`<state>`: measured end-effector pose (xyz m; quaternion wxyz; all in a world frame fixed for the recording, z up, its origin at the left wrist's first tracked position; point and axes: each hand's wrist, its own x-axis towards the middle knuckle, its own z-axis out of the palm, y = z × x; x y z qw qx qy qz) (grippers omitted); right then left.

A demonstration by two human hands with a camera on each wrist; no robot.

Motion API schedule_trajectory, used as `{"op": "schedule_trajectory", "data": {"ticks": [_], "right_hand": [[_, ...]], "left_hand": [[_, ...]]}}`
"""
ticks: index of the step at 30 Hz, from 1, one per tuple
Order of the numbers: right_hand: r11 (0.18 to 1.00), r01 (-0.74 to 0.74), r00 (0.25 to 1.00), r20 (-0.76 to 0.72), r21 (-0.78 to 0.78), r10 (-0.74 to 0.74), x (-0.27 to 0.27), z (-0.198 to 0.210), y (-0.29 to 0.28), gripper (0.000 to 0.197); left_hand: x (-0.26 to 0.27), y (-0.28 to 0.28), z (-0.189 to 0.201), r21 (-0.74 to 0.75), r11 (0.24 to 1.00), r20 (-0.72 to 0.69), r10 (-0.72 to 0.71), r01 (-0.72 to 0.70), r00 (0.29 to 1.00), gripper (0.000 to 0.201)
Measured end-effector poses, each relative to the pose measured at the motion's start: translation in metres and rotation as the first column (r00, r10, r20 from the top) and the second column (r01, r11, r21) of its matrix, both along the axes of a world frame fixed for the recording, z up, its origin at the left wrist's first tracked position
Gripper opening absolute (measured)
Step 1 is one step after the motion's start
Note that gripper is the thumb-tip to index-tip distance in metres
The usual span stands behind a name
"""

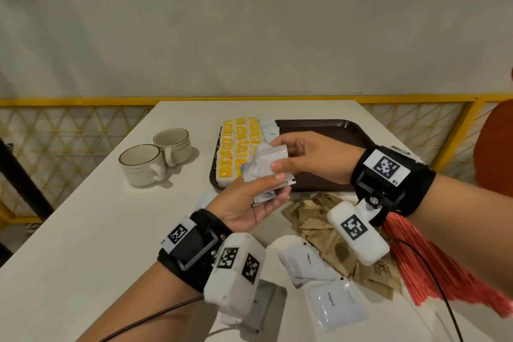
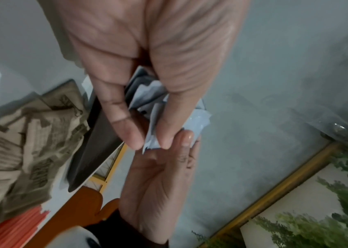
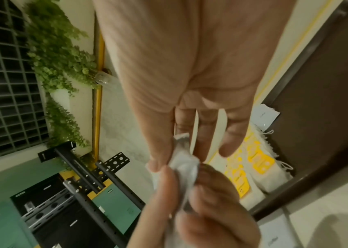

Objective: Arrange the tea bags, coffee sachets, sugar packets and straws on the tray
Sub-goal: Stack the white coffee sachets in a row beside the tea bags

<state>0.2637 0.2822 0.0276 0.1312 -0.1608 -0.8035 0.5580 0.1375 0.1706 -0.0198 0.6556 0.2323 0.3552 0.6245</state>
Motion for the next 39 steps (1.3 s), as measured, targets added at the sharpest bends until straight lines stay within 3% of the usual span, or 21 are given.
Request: {"op": "schedule_trajectory", "data": {"ticks": [4, 8, 11, 14, 17, 20, 22, 26, 29, 32, 35, 36, 39], "right_hand": [[0.998, -0.029, 0.999, -0.024, -0.059, 0.027, -0.004, -0.009, 0.007, 0.018], [0.997, 0.016, 0.999, -0.043, -0.079, -0.02, -0.004, -0.009, 0.02, 0.013], [0.995, 0.063, 0.997, 0.044, -0.074, -0.06, 0.002, -0.001, 0.033, 0.015], [0.991, 0.09, 0.99, 0.121, -0.096, -0.078, 0.007, 0.004, 0.039, 0.024], [0.998, 0.044, 0.986, 0.161, -0.053, -0.035, 0.007, 0.008, 0.038, 0.017], [0.993, 0.086, 0.992, 0.095, -0.079, -0.079, 0.001, 0.005, 0.039, 0.019], [0.979, 0.154, 0.988, 0.028, -0.131, -0.152, -0.003, 0.002, 0.039, 0.022], [0.894, 0.325, 0.926, -0.088, -0.31, -0.367, -0.01, -0.007, 0.039, 0.024], [0.827, 0.388, 0.896, -0.042, -0.407, -0.441, -0.014, -0.015, 0.044, 0.028], [0.815, 0.415, 0.891, -0.001, -0.404, -0.454, -0.018, -0.02, 0.047, 0.018], [0.785, 0.439, 0.868, -0.018, -0.436, -0.496, -0.022, -0.021, 0.057, 0.013], [0.769, 0.459, 0.854, -0.016, -0.446, -0.52, -0.023, -0.021, 0.063, 0.011], [0.734, 0.56, 0.806, 0.048, -0.385, -0.59, -0.029, -0.025, 0.094, 0.009]], "left_hand": [[-0.006, 0.014, 0.006, 0.011, 1.0, -0.005, -0.019, 0.019, 1.0, 0.028], [-0.014, 0.017, 0.004, 0.019, 0.998, -0.169, -0.049, 0.053, 0.984, 0.039], [-0.035, 0.013, 0.004, -0.018, 0.999, -0.314, -0.054, 0.051, 0.948, 0.044], [-0.052, 0.012, 0.009, -0.018, 1.0, -0.37, -0.003, -0.004, 0.929, 0.036], [-0.058, 0.02, 0.02, 0.047, 0.996, -0.4, 0.087, -0.074, 0.912, 0.026], [-0.054, 0.031, 0.03, 0.079, 0.995, -0.494, 0.098, -0.067, 0.864, 0.013], [-0.051, 0.039, 0.03, 0.079, 0.995, -0.532, 0.091, -0.058, 0.842, 0.02], [-0.045, 0.054, 0.02, 0.108, 0.984, -0.45, 0.177, -0.144, 0.875, 0.037], [-0.039, 0.062, 0.015, 0.126, 0.975, -0.33, 0.216, -0.184, 0.919, 0.037], [-0.033, 0.069, 0.014, 0.128, 0.982, -0.324, 0.171, -0.136, 0.93, 0.037], [-0.038, 0.077, 0.017, 0.083, 0.989, -0.458, 0.149, -0.125, 0.877, 0.021], [-0.043, 0.08, 0.021, 0.074, 0.986, -0.519, 0.166, -0.149, 0.839, 0.011], [-0.066, 0.102, 0.038, 0.097, 0.966, -0.69, 0.237, -0.238, 0.684, 0.015]]}}
